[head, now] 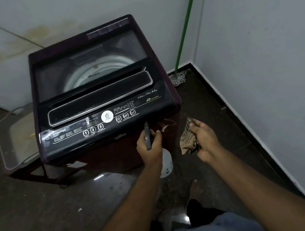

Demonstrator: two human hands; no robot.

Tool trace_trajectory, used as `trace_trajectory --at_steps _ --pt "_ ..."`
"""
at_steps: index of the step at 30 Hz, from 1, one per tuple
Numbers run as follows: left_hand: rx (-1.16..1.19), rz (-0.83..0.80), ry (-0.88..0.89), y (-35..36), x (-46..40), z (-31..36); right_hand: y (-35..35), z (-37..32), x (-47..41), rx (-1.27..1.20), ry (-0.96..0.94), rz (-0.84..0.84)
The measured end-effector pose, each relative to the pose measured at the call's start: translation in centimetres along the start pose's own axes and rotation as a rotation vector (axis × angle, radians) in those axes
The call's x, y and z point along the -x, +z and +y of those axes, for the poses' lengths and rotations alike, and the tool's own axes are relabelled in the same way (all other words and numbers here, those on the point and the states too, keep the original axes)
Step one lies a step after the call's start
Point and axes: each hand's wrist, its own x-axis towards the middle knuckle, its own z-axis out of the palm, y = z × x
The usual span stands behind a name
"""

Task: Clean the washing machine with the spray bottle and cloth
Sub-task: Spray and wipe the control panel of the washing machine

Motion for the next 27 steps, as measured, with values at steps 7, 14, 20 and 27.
trace_trajectory --at_steps 7,14,20,27 --pt "-0.026 -0.063 -0.01 2.3 0.3 -1.0 -0.3 -0.3 -0.3 0.054 -0.02 -0.056" --pt "0.03 -0.09 -0.017 2.6 1.1 -1.4 1.3 -1.7 -0.1 -0.01 -0.03 -0.092" --pt "0.001 -0.126 0.036 2.1 0.5 -1.3 1.5 -1.9 0.0 -0.042 0.107 -0.034" --pt "-0.018 -0.065 0.003 0.4 0.1 -1.3 2.7 -0.6 0.1 0.042 0.097 -0.019"
